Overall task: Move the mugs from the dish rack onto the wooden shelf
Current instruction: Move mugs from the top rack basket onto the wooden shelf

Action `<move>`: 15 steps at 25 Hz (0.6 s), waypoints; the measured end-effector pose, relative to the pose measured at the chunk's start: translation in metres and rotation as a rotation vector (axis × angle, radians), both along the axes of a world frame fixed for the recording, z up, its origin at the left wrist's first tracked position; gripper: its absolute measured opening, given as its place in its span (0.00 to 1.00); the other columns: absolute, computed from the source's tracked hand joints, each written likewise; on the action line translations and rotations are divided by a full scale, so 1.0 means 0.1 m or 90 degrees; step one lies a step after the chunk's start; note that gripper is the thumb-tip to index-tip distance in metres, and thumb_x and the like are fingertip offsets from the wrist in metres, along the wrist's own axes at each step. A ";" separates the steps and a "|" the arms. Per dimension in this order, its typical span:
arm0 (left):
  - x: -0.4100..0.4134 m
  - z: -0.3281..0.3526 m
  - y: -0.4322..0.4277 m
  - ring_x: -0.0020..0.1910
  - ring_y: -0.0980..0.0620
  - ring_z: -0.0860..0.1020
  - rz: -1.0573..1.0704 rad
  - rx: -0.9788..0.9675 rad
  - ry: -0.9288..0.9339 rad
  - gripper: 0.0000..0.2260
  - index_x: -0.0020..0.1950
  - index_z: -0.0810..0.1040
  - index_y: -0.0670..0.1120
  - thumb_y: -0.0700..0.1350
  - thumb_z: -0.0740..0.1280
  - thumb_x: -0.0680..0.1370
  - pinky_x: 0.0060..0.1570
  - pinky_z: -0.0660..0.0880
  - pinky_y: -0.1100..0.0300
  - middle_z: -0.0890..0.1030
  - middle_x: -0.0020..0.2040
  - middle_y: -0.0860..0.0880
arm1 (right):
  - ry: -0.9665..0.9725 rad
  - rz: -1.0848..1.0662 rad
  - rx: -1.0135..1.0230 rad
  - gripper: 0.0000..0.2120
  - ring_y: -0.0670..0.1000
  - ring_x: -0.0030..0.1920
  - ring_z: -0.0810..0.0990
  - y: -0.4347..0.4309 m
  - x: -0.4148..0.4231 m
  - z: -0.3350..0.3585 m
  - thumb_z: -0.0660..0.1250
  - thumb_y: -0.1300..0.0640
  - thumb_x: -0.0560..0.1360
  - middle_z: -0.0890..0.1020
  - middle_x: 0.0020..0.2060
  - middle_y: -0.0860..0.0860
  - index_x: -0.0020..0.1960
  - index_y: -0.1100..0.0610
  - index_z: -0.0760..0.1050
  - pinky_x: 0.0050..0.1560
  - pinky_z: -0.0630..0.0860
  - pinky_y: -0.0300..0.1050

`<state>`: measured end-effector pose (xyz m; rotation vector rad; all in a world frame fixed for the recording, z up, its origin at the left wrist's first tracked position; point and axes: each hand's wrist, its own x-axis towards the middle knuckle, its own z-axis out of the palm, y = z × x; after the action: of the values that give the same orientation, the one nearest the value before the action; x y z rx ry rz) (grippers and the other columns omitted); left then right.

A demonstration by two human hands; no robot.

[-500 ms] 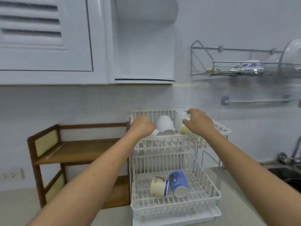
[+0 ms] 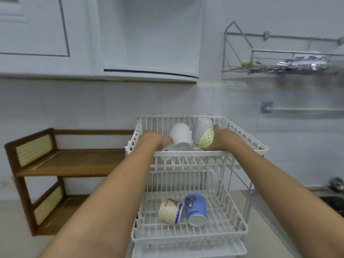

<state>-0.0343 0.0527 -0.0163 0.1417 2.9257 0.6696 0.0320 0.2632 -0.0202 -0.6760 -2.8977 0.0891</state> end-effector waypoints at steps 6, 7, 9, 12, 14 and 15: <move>0.04 0.06 -0.10 0.69 0.41 0.69 0.003 0.121 -0.024 0.43 0.77 0.47 0.40 0.61 0.64 0.74 0.60 0.69 0.52 0.64 0.74 0.40 | 0.120 0.021 -0.121 0.51 0.60 0.52 0.77 0.13 0.12 0.06 0.77 0.38 0.58 0.76 0.53 0.58 0.71 0.56 0.58 0.46 0.74 0.48; 0.05 0.10 -0.13 0.65 0.41 0.73 -0.005 0.133 -0.012 0.44 0.77 0.44 0.42 0.61 0.65 0.74 0.61 0.72 0.52 0.66 0.72 0.38 | 0.155 0.028 -0.145 0.49 0.60 0.50 0.77 0.15 0.16 0.11 0.77 0.38 0.57 0.75 0.51 0.57 0.68 0.56 0.59 0.44 0.76 0.50; 0.05 0.23 -0.22 0.46 0.42 0.81 -0.007 0.246 -0.003 0.45 0.75 0.43 0.45 0.58 0.69 0.72 0.40 0.81 0.52 0.75 0.62 0.36 | 0.231 0.055 -0.199 0.45 0.58 0.50 0.76 0.15 0.23 0.23 0.77 0.37 0.56 0.74 0.51 0.55 0.63 0.55 0.61 0.43 0.79 0.53; 0.09 0.45 -0.48 0.30 0.45 0.84 -0.054 0.403 0.028 0.40 0.72 0.48 0.51 0.54 0.71 0.71 0.23 0.78 0.58 0.79 0.49 0.39 | 0.361 0.166 -0.388 0.44 0.53 0.47 0.79 -0.06 0.29 0.37 0.77 0.39 0.52 0.75 0.49 0.51 0.60 0.52 0.62 0.32 0.79 0.47; 0.10 0.54 -0.75 0.30 0.48 0.84 -0.101 0.504 0.038 0.34 0.66 0.52 0.55 0.52 0.73 0.71 0.26 0.79 0.57 0.78 0.49 0.41 | 0.405 0.253 -0.509 0.43 0.50 0.46 0.81 -0.32 0.28 0.44 0.78 0.41 0.51 0.76 0.49 0.51 0.60 0.52 0.64 0.27 0.79 0.39; 0.11 0.55 -0.91 0.32 0.48 0.85 -0.115 0.547 0.027 0.32 0.63 0.54 0.56 0.50 0.73 0.71 0.28 0.80 0.57 0.78 0.51 0.41 | 0.408 0.289 -0.538 0.43 0.49 0.46 0.81 -0.47 0.25 0.46 0.79 0.41 0.51 0.77 0.50 0.51 0.59 0.52 0.64 0.28 0.78 0.37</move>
<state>-0.0231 -0.0383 0.0389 0.4924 2.3996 1.8306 0.0574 0.2160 0.0254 -0.0141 -2.2277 1.3463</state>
